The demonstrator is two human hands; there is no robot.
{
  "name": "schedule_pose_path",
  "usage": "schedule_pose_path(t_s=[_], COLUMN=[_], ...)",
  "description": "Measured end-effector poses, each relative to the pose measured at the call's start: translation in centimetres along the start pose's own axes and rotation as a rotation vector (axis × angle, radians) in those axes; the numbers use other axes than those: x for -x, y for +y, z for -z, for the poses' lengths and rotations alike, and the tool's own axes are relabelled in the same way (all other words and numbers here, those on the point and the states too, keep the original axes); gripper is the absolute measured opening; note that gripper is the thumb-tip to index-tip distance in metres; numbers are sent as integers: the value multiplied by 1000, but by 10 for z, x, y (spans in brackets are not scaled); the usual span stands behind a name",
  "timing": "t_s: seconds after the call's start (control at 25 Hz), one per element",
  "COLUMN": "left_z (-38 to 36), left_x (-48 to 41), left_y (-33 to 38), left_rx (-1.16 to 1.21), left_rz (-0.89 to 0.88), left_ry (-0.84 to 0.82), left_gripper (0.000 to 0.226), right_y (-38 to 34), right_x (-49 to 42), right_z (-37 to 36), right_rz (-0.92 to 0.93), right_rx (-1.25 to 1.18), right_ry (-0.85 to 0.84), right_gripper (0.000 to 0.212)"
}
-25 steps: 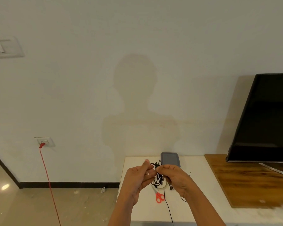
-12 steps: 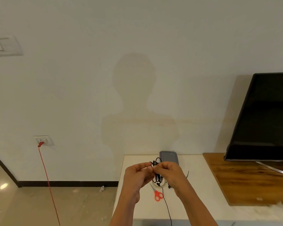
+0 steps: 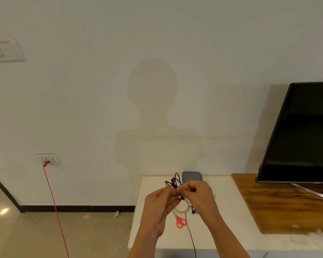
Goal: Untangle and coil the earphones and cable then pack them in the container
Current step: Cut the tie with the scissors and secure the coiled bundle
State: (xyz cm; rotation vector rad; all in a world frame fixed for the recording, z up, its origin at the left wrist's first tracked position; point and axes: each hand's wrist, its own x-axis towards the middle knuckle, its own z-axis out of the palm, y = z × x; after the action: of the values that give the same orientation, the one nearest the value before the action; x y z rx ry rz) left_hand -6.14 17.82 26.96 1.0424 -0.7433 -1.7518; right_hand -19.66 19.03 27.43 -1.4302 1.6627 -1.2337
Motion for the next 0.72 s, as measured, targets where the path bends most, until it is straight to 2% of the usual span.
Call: schedule_pose_path(t_s=[0.12, 0.24, 0.4, 0.56, 0.72], left_z=[1, 0, -1, 3, 5], left_x=[2, 0, -2, -4, -5], left_y=[0, -1, -5, -6, -6], left_rx=[137, 64, -45, -19, -19], left_rz=[60, 79, 43, 53, 64], left_ry=[18, 72, 143, 178, 205], left_gripper=[35, 38, 27, 20, 17], right_y=[1, 7, 17, 22, 27], right_x=[3, 9, 12, 14, 14], right_z=[-4, -11, -14, -17, -12], right_rz=[73, 206, 324, 400, 460], right_rx=[136, 341, 409, 386, 451], right_ry=[72, 87, 51, -4, -60], right_gripper=[28, 11, 17, 22, 37])
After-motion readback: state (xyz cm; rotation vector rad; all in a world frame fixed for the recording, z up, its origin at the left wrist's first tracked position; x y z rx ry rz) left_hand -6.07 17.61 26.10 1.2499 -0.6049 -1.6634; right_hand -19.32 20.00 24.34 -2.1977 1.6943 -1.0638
